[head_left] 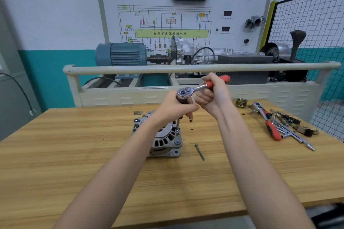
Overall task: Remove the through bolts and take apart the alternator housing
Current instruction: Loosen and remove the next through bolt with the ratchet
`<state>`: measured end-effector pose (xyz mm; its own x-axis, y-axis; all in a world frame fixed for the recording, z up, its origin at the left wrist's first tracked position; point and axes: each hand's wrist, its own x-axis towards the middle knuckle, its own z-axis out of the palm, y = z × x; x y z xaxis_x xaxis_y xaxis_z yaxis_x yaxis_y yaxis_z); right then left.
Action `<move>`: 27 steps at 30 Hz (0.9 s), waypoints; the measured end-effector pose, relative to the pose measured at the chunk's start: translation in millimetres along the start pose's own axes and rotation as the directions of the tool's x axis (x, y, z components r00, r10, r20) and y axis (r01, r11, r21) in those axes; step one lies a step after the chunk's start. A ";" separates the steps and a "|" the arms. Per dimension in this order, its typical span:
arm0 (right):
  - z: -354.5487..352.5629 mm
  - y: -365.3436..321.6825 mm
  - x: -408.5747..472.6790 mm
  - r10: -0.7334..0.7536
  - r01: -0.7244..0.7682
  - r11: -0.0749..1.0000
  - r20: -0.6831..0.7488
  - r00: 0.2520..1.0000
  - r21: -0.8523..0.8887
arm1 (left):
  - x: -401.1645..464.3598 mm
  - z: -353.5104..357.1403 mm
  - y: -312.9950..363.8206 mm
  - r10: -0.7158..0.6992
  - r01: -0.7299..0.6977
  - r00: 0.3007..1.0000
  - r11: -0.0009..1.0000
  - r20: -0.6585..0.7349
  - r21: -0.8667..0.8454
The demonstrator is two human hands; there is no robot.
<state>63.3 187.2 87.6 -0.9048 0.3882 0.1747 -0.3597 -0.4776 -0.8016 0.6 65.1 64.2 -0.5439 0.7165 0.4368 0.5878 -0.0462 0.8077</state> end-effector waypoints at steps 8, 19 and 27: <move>9.6 8.5 1.5 -0.073 0.083 0.993 -0.112 0.991 0.080 | 6.8 12.7 -9.8 -0.043 0.009 0.988 0.975 -0.150 -0.220; 11.0 41.2 -33.5 -0.317 0.385 0.913 -0.358 0.878 0.136 | 1.1 37.6 -6.8 -0.073 -0.018 0.844 0.986 -0.532 -0.163; 1.3 -12.0 19.2 0.148 -0.136 0.984 0.105 0.983 -0.111 | 7.4 -4.1 -5.4 0.019 -0.003 0.994 0.989 0.111 -0.148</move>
<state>49.9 199.4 101.4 -0.9669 0.2287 0.1131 -0.2055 -0.4358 -0.8762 -9.0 67.8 64.7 -0.4624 0.7884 0.4058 0.4946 -0.1505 0.8560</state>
